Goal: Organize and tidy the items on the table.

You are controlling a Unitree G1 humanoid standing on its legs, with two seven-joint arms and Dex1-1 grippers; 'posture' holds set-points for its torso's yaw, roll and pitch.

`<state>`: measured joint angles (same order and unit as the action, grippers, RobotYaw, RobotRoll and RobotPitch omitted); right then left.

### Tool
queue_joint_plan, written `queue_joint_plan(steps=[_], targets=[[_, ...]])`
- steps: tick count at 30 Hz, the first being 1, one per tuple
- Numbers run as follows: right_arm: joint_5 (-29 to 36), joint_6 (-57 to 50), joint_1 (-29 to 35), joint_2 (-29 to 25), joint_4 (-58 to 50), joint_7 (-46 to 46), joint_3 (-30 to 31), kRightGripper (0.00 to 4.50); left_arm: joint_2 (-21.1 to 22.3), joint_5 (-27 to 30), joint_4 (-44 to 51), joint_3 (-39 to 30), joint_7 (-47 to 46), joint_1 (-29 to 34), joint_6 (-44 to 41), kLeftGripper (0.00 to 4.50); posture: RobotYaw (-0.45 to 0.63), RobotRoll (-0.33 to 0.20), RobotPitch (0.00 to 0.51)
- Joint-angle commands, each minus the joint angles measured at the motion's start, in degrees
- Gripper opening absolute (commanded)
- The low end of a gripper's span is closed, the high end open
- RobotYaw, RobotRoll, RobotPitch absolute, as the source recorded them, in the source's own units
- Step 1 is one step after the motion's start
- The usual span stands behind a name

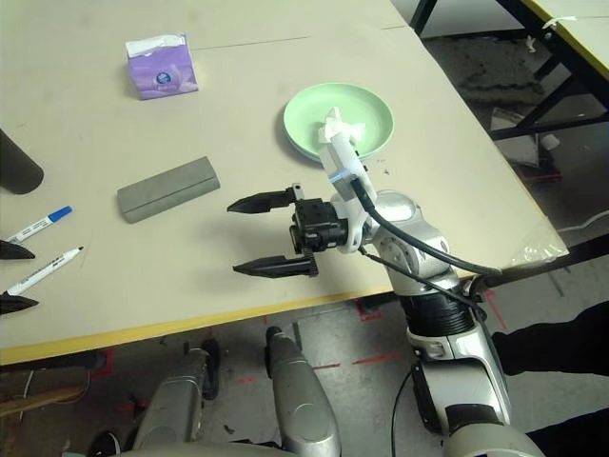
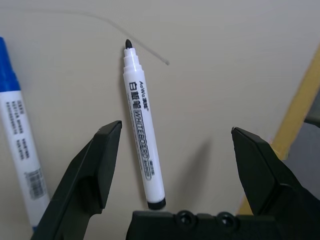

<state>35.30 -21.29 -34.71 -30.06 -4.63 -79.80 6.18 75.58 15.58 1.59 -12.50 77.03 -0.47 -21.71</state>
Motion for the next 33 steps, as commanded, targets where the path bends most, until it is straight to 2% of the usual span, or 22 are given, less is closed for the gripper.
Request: queue_joint_plan(steps=[1, 15, 19, 29, 33], targets=[[0.9, -0.87, 0.34, -0.55, -2.28, 0.34, -0.51, 4.5, -1.04, -1.69, 0.36, 2.32, -1.19, 0.31, 0.39, 4.46, -0.23, 0.0, 0.322], [1.24, -1.79, 0.25, -0.39, -3.14, 1.34, -0.71, 4.5, -1.1, -4.08, -2.52, 3.9, -0.74, 0.17, 2.24, 4.46, -0.23, 0.0, 0.326], [1.24, -1.78, 0.35, -0.31, -3.04, 1.34, -0.6, 4.5, -0.5, -4.64, -2.97, 4.52, 0.31, 0.24, 1.86, 3.57, -0.23, 0.0, 0.327], [1.39, -1.72, -0.17, -0.24, -2.71, 1.7, -0.97, 4.5, -0.24, -4.18, -3.33, 3.49, 0.64, 0.67, 2.4, 0.3, -0.22, 0.0, 0.319], [1.43, -1.72, -0.24, -0.22, -2.68, 1.9, -0.97, 4.5, -0.22, -3.74, -3.34, 3.36, 1.09, 0.51, 2.27, 0.28, -0.23, 0.0, 0.319]])
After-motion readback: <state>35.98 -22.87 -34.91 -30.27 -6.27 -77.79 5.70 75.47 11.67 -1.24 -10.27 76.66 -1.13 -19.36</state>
